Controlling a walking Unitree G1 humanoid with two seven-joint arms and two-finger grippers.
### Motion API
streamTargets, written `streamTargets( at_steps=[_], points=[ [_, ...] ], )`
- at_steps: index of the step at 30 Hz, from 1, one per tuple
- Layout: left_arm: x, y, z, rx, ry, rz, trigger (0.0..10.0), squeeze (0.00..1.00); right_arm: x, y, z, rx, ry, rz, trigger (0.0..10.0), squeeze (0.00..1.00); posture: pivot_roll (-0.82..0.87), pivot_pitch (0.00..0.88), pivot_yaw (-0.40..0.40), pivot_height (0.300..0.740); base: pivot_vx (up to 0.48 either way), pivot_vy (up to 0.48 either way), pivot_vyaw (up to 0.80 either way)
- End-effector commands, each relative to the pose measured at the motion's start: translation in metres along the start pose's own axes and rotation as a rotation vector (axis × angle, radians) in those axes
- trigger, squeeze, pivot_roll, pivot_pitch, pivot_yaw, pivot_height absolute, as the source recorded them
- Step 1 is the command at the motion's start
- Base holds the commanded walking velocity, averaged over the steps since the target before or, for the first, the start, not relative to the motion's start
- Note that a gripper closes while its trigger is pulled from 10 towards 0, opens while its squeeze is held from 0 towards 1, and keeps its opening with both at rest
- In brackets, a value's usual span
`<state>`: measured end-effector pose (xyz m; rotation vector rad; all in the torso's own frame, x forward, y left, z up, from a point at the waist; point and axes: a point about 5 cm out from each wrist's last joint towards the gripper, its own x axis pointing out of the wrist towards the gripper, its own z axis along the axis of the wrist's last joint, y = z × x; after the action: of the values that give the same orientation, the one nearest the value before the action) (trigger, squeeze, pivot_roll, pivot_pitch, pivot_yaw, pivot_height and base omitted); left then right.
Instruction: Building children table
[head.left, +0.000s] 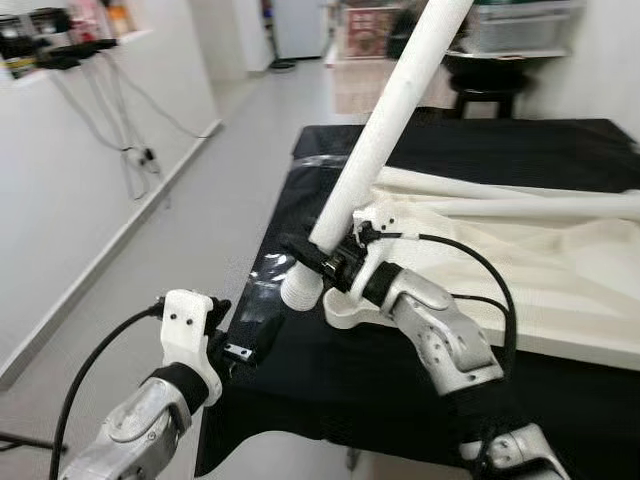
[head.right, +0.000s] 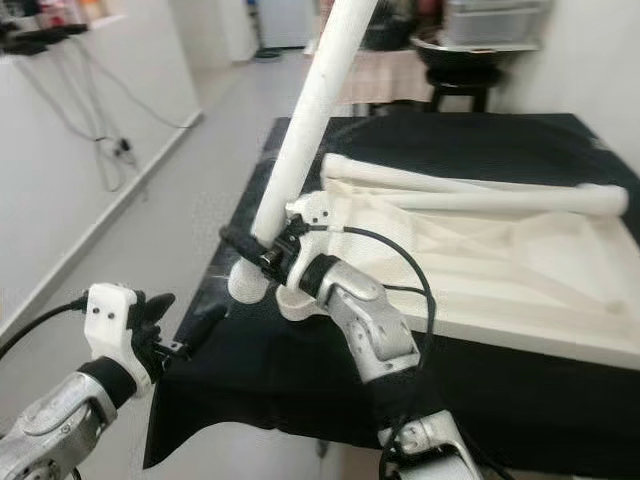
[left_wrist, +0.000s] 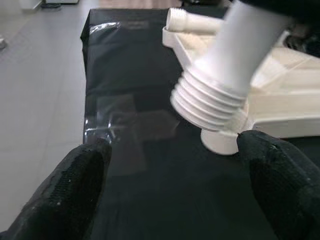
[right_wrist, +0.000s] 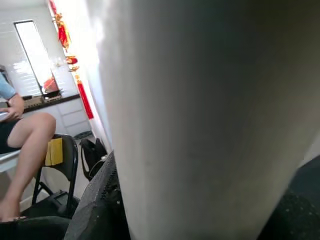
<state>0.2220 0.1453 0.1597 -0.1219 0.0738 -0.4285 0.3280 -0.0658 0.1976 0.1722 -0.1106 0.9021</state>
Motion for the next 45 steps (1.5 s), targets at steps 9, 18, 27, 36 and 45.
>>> streamTargets(
  at_steps=[9,18,27,36,45],
  points=[
    [-0.018,-0.016,-0.004,0.129,0.090,-0.193,10.0,0.00,-0.007,-0.014,0.013,-0.094,0.059,0.245,10.0,0.00,-0.02,0.139,0.068,0.740,0.000,0.000,0.00],
    [-0.034,-0.035,-0.003,0.081,0.094,-0.277,10.0,0.00,-0.012,-0.022,0.033,-0.119,0.056,0.408,10.0,0.00,0.01,0.244,0.070,0.740,0.000,0.000,0.00],
    [-0.043,-0.045,-0.001,0.029,0.083,-0.318,10.0,0.00,0.003,-0.021,0.038,-0.137,0.062,0.432,10.0,0.00,0.01,0.288,0.064,0.740,0.000,0.000,0.00],
    [-0.046,-0.051,-0.001,0.031,0.087,-0.333,10.0,0.00,0.004,-0.033,0.039,-0.172,0.098,0.389,10.0,0.00,0.00,0.314,0.058,0.740,0.000,0.000,0.00],
    [-0.047,-0.053,0.000,0.024,0.092,-0.345,10.0,0.00,-0.003,-0.041,0.040,-0.168,0.143,0.469,10.0,0.00,0.01,0.326,0.059,0.740,0.000,0.000,0.00]
  ],
)
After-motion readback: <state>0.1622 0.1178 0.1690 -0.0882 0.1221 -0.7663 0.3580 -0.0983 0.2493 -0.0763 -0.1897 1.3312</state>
